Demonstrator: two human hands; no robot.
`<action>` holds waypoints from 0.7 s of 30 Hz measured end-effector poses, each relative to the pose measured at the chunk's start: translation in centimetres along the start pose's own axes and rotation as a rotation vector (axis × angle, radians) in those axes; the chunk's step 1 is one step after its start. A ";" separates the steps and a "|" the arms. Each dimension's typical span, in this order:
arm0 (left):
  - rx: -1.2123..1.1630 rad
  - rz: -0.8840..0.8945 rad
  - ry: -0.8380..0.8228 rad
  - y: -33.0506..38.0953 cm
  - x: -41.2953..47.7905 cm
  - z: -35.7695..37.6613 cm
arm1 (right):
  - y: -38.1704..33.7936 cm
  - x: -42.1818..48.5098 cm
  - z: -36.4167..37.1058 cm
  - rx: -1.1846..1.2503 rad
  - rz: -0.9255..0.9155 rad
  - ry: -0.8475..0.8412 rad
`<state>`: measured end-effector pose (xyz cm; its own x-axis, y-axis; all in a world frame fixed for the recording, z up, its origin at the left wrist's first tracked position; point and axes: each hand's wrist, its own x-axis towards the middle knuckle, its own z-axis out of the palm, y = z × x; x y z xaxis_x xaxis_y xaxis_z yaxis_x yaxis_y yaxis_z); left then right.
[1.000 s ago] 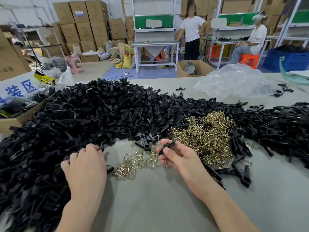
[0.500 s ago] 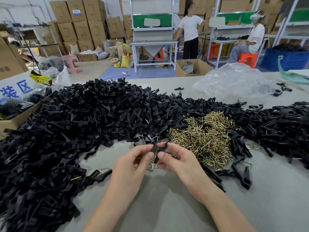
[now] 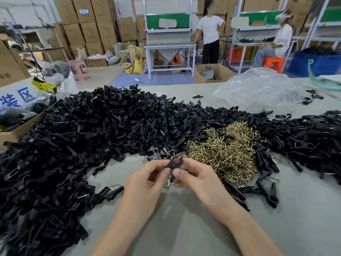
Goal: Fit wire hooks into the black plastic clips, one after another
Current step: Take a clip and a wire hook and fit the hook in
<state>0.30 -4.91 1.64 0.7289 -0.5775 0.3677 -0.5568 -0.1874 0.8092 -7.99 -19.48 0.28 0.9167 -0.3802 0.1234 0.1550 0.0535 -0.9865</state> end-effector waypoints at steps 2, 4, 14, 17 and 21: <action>0.007 0.007 -0.003 0.1 0.0 0.0 | 0.0 0.0 -0.1 0.002 0.006 0.001; 0.002 0.008 -0.004 0.2 0.0 0.0 | 0.0 0.0 -0.1 0.002 0.010 0.004; -0.051 -0.022 0.003 0.1 0.0 0.1 | -0.3 -0.2 -0.2 -0.008 0.028 -0.013; -0.055 -0.029 0.011 0.0 0.0 0.1 | -0.2 -0.2 -0.2 -0.008 0.033 -0.003; -0.068 -0.044 0.010 -0.1 0.0 0.0 | 0.0 -0.1 -0.2 0.004 0.042 0.016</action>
<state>0.39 -4.88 1.56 0.7562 -0.5620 0.3351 -0.4959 -0.1581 0.8539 -8.15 -19.63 0.27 0.9164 -0.3923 0.0802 0.1181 0.0734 -0.9903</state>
